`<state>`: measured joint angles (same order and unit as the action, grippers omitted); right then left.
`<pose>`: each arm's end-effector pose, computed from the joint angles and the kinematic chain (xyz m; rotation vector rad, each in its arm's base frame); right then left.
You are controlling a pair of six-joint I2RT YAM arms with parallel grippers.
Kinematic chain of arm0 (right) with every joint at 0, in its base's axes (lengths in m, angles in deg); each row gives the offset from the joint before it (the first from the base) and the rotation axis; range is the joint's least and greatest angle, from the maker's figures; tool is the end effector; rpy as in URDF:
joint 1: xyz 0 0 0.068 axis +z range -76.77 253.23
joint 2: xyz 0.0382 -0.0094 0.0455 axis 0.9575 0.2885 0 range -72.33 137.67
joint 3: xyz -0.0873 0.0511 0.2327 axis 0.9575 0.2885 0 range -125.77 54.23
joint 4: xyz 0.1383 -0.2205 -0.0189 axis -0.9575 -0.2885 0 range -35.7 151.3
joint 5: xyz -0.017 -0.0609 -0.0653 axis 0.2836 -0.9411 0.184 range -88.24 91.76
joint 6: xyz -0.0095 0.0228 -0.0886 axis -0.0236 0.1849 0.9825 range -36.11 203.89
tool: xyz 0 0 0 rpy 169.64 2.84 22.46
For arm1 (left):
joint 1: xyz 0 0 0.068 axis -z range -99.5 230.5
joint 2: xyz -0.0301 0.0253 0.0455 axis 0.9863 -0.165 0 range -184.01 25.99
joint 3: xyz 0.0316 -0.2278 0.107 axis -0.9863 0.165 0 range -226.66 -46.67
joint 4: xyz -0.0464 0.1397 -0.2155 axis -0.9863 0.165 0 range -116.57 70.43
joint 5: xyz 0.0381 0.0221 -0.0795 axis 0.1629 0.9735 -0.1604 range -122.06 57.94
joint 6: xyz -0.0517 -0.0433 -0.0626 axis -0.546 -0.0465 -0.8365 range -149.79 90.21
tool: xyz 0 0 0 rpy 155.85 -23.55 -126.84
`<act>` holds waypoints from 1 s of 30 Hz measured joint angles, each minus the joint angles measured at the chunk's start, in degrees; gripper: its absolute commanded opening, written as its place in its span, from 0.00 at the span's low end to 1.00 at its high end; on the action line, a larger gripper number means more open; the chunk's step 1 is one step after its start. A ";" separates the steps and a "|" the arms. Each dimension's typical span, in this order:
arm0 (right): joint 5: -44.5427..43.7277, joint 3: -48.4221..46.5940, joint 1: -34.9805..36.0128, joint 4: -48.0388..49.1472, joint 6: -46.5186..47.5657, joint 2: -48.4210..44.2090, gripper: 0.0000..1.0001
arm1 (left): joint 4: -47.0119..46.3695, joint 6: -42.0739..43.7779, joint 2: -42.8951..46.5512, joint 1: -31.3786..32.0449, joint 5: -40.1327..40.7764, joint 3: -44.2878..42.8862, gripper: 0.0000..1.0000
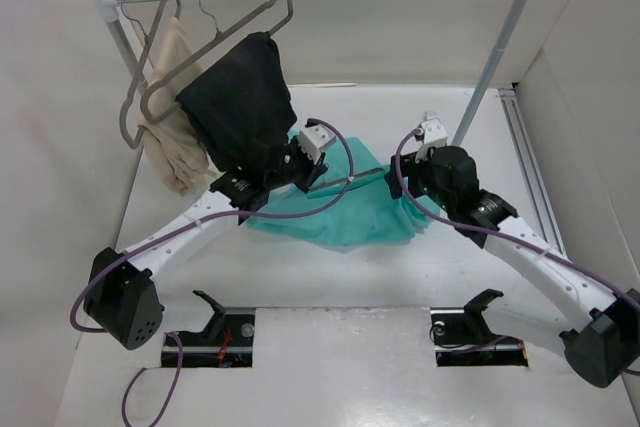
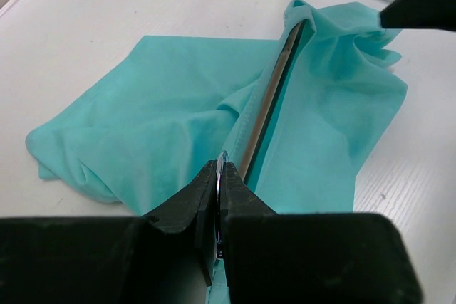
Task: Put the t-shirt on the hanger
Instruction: Place tshirt on hanger
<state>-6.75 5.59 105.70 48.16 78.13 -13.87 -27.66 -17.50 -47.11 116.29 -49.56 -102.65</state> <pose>0.2485 0.1436 0.2784 -0.3616 1.9450 0.2895 0.2671 -0.2231 0.2902 0.9561 1.6134 -0.5663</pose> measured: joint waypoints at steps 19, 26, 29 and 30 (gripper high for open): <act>0.33 3.28 -3.96 6.21 -15.98 13.62 0.65 | -0.44 -1.09 -0.02 0.00 -0.68 -0.02 0.00; 1.07 3.28 -5.92 10.27 -15.47 18.67 0.36 | -0.39 -1.25 -0.02 0.00 -1.40 -0.02 0.00; 1.70 3.21 -6.21 11.23 -13.18 18.82 0.12 | -0.39 -1.25 -0.02 0.00 -1.53 -0.02 0.00; 1.79 3.08 -6.21 11.26 -12.39 18.82 0.04 | -0.39 -1.25 -0.02 0.00 -1.53 -0.02 0.00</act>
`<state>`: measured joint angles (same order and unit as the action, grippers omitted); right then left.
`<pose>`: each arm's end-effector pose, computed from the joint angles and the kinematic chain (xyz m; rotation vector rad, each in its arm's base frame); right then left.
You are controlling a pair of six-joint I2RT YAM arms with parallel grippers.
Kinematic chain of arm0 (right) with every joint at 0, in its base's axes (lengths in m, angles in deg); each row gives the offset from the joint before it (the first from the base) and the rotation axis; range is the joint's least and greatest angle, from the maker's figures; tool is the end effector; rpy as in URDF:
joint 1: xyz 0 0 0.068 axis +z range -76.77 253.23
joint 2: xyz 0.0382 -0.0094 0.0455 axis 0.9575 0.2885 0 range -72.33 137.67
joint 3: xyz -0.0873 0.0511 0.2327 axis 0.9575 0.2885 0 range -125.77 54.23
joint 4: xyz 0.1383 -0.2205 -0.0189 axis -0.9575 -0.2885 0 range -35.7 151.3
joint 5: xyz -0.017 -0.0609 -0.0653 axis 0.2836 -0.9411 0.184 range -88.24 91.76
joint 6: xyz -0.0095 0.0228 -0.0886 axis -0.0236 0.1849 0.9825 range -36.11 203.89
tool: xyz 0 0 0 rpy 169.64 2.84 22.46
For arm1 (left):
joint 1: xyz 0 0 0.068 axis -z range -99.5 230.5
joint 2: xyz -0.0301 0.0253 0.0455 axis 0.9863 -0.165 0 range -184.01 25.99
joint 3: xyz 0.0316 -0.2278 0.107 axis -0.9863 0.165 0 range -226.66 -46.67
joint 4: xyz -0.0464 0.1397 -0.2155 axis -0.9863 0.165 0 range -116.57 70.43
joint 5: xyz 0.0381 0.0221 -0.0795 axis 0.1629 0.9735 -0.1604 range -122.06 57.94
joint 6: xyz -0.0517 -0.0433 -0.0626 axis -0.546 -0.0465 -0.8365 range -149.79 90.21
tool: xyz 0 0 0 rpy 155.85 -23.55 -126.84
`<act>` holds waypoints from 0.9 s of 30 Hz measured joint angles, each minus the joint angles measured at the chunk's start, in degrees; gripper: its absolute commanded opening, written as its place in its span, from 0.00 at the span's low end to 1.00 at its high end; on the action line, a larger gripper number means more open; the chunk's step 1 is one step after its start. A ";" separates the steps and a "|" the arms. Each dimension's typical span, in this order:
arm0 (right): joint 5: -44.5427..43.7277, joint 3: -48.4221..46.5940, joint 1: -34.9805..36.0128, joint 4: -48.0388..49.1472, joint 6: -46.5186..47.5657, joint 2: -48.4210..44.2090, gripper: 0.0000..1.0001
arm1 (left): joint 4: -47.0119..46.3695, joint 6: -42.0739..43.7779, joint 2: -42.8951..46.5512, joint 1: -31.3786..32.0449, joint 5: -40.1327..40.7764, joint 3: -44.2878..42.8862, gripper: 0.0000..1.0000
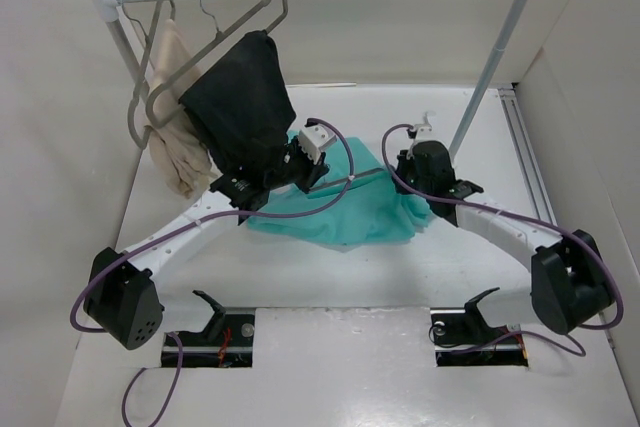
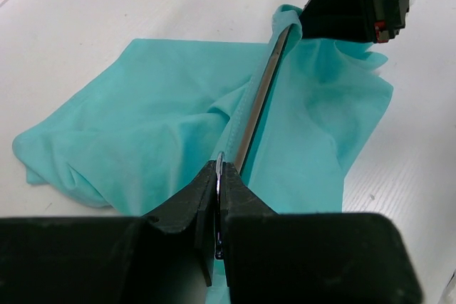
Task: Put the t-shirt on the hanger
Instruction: Place tshirt on hanger
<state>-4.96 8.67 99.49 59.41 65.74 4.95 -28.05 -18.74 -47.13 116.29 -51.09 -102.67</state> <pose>0.3054 0.1399 0.1879 -0.0853 2.1689 0.3214 0.2656 -0.2247 0.2914 0.9546 1.6101 -0.6056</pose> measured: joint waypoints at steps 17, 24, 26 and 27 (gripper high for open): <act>14.12 -11.04 -0.33 -12.48 28.35 -4.55 0.00 | 3.26 13.16 -1.11 0.26 1.73 0.17 0.00; 26.25 -14.82 -0.44 -16.41 35.76 -4.48 0.00 | 3.43 13.38 -2.03 0.48 2.69 0.17 0.00; 28.50 -15.37 -0.55 -17.20 37.55 -4.22 0.00 | 3.43 13.38 -2.03 0.46 1.36 0.17 0.00; 29.59 -15.45 -0.76 -17.46 38.38 -3.87 0.00 | 3.43 13.33 -2.03 0.48 0.39 0.17 0.00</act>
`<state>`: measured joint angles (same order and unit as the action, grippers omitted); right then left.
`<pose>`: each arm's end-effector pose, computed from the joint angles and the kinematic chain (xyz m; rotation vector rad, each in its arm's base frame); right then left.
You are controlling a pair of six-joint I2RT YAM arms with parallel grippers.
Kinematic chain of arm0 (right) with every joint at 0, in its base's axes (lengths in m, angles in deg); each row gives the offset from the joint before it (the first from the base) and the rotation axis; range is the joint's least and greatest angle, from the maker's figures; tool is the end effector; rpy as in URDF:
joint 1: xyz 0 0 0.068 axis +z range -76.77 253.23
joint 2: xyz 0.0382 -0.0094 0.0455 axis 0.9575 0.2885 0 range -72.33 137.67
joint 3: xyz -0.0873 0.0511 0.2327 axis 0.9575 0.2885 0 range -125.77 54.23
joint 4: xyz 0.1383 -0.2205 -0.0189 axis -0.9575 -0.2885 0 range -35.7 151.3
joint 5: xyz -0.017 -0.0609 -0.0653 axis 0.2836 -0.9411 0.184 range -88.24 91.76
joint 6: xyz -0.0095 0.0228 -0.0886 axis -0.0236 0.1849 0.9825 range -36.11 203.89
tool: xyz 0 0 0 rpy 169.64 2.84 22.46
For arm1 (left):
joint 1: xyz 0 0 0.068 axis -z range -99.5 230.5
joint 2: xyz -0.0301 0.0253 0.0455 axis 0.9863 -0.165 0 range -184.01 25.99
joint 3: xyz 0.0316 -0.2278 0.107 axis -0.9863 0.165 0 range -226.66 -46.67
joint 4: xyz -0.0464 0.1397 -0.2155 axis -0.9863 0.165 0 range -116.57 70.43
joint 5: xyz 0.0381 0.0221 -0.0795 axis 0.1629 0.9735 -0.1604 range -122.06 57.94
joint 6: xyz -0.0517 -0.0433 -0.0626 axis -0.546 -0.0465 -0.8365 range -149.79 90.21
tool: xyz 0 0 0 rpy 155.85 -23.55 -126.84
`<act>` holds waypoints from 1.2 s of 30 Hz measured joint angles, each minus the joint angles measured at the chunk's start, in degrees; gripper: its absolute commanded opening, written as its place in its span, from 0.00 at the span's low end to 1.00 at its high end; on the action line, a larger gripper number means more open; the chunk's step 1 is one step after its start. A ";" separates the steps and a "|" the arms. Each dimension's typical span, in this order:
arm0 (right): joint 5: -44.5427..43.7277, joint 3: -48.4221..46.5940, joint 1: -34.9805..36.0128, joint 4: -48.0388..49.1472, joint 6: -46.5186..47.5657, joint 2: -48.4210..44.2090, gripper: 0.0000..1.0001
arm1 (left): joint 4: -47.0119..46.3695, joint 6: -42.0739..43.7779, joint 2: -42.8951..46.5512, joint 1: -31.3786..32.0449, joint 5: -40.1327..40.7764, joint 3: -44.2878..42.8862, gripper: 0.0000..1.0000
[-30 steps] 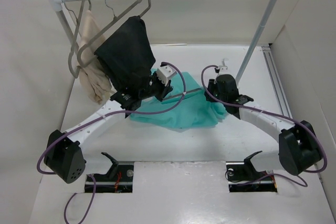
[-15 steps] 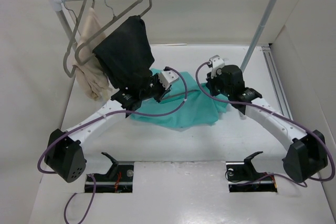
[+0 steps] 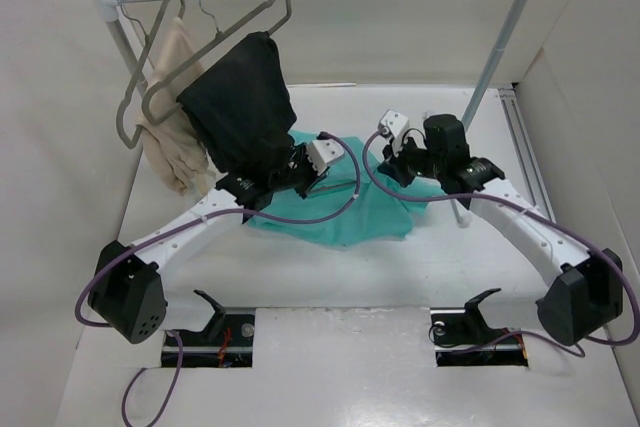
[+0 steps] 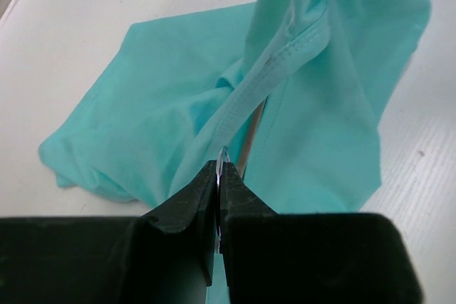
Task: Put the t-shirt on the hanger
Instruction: Place tshirt on hanger
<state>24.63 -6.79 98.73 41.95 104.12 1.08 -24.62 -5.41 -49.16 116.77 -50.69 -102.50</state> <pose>0.2837 0.1709 0.2748 -1.0338 1.8425 0.4778 0.2664 -0.2282 0.2699 1.1650 1.5617 -0.4529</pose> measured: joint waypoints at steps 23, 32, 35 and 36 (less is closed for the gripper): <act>6.54 4.87 -17.00 -10.56 11.89 2.32 0.86 | 7.54 0.17 4.81 -3.08 -9.42 -3.98 0.00; 13.42 13.18 -19.32 -1.55 9.77 3.52 0.13 | 9.09 -0.26 6.75 -3.15 -9.44 -4.22 0.00; 13.55 13.16 -21.22 -0.22 9.38 3.45 0.00 | 9.33 -0.79 7.54 -3.15 -9.66 -4.59 0.00; 13.27 13.07 -21.77 -0.33 9.49 3.43 0.00 | 9.46 -0.96 7.85 -3.15 -9.84 -4.92 0.00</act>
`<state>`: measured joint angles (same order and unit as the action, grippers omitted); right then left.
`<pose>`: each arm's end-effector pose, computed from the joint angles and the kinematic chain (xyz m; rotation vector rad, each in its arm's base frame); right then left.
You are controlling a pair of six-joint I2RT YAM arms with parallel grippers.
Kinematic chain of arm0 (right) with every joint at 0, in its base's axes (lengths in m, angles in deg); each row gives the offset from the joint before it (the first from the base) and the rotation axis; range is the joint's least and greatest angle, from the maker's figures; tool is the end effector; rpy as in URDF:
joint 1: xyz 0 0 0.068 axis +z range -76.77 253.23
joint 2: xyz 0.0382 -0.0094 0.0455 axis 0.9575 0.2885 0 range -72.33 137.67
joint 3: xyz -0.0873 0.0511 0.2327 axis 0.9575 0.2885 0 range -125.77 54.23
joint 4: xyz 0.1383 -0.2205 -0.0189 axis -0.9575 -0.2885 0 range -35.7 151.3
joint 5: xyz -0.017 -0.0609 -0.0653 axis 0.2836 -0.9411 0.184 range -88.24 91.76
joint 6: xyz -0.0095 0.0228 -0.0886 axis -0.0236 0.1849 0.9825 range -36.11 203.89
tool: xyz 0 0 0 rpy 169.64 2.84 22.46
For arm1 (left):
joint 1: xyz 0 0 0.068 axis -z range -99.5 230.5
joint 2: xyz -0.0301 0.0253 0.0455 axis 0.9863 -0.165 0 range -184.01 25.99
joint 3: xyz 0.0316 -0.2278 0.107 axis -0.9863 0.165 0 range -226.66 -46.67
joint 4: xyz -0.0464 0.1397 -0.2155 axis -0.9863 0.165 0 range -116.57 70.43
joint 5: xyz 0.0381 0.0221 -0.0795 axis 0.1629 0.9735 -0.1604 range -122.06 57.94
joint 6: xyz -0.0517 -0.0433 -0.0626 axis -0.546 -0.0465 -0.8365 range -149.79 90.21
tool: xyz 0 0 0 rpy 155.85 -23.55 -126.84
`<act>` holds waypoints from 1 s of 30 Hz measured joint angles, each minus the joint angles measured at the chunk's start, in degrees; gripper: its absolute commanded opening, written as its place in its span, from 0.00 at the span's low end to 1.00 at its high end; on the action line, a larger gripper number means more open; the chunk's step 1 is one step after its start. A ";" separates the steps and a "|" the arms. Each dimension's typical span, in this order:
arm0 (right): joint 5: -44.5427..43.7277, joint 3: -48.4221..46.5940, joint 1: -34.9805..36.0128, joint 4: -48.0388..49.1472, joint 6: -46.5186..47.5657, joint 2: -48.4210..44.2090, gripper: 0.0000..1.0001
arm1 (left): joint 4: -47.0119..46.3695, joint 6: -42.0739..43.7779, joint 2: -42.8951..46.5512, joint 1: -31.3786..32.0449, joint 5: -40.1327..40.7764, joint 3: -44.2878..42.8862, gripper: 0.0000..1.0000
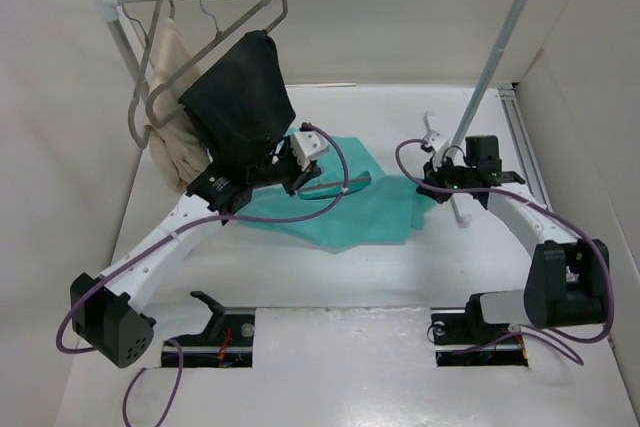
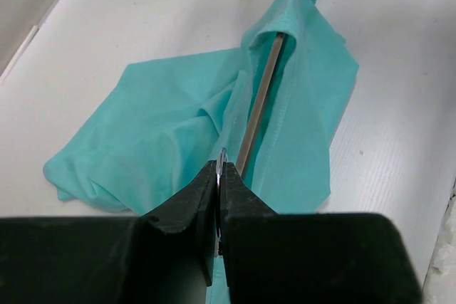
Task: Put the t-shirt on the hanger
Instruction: Place tshirt on hanger
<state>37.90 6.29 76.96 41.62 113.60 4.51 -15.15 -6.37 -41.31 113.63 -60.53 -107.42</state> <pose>0.2968 0.0681 0.1802 -0.9161 2.0817 0.5256 0.2422 -0.2051 0.3252 1.1800 1.4717 -0.5829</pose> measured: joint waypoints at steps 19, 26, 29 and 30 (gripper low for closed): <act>-9.20 -22.97 15.89 -12.90 13.66 -16.90 0.75 | 0.37 0.26 2.23 0.00 -1.22 -2.75 0.00; -5.77 -26.93 31.54 -13.81 18.18 -4.85 0.64 | -1.38 -0.02 2.23 0.00 -2.12 -2.73 0.00; -4.00 -26.82 32.48 -14.23 19.10 2.71 0.62 | -1.88 -0.11 2.25 0.00 -3.02 -2.67 0.00; -3.65 -26.80 32.48 -14.16 19.23 4.22 0.61 | -1.99 -0.17 2.32 -0.02 -3.17 -2.60 0.00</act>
<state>34.25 -20.51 109.44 27.46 132.84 8.73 -17.14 -6.54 -39.00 113.60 -63.70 -110.02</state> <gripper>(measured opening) 0.628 0.010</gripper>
